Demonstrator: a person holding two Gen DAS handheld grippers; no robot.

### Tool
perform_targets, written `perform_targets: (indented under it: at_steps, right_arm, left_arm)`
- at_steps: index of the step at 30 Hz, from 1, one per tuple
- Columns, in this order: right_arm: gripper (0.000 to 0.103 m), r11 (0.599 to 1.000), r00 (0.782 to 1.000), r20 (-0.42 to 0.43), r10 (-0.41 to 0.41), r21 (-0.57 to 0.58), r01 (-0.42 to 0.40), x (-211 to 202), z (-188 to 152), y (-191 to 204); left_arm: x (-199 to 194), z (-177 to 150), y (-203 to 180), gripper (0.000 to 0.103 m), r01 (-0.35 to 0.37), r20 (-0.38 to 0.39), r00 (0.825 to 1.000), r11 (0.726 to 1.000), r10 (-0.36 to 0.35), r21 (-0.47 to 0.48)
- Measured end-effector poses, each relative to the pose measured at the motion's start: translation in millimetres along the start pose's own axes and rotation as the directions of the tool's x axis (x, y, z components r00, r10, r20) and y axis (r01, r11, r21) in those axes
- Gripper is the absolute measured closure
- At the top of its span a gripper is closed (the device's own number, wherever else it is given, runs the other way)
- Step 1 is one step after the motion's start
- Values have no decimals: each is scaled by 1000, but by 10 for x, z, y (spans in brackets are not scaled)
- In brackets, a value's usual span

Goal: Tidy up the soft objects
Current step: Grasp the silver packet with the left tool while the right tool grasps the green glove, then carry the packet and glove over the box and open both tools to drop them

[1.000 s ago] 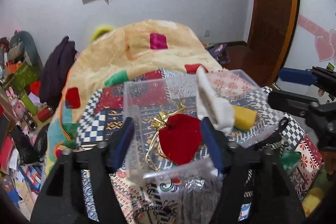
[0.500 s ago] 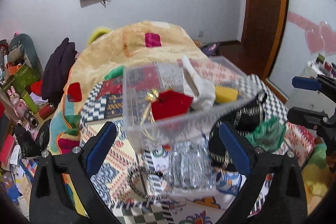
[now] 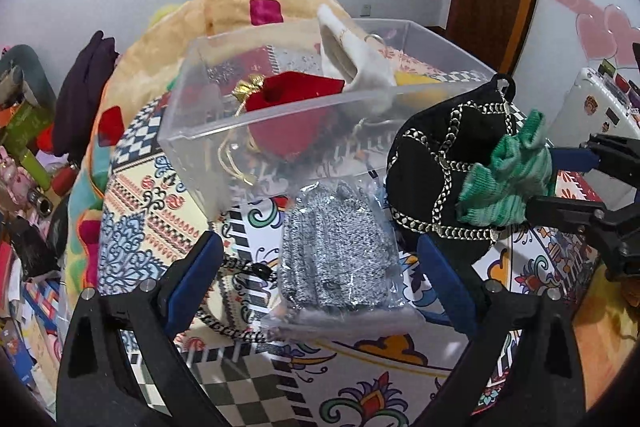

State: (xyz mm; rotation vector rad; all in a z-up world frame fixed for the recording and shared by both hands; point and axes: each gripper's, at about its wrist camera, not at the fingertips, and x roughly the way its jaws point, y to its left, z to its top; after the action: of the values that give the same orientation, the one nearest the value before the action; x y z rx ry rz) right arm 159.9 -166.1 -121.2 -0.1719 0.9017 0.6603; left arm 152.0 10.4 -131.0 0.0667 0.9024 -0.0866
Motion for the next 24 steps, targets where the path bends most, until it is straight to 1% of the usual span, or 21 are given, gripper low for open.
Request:
perform_targets:
  at_steps: [1,2,3,4,5,6,7,8,9,11,13,16,24]
  right_arm:
    - [50,1000,1000,-2,2,-3,-2,-14,-25,18]
    - [59,1000,1000,-5,6,-5,-6,-10,-32,19]
    - [68,1000,1000,-8,7,-5,-7,-8,-39,18]
    - [72,1000,1000,-11,6,-5,-6,-7,-48,16]
    - [77,1000,1000,-12,10,-3,-10,-3,-61,11]
    - [82,1000,1000,-13,17,2,-17,-3,-69,5]
    - [85,1000,1000,-13,25,5,-25,-2,-72,1]
    - [88,1000,999,-12,30,7,-30,-9,-75,1]
    - [90,1000,1000,-7,30,6,-30,-27,-80,6]
    - [91,999,999,6,33,2,-33,-75,-78,23]
    - [92,999,999,21,41,2,-41,-130,-73,37]
    - [93,999,998,50,46,3,-46,-216,-47,51]
    - [93,999,990,139,35,10,-37,-435,178,62]
  left_arm:
    - [5,-4,3,6,5,4,1000,1000,-5,-5]
    - [8,-8,0,9,14,6,1000,1000,-14,-5]
    - [18,-9,-3,17,25,1,1000,1000,-25,-2]
    - [36,-2,0,24,33,-7,999,999,-33,1]
    - [54,-5,2,26,40,-14,999,999,-40,0]
    - [72,-10,8,31,47,-19,999,999,-47,-2]
    - [92,-19,15,38,54,-26,998,999,-54,-4]
    - [107,-22,18,41,64,-31,997,998,-64,-6]
    - [117,-32,29,47,81,-36,996,997,-81,-14]
    - [108,-44,46,54,95,-33,995,995,-95,-21]
    - [88,-48,48,64,101,-28,994,995,-102,-22]
    - [20,-62,54,72,105,-14,994,994,-106,-24]
    - [-340,-7,87,75,81,86,993,997,-79,-19]
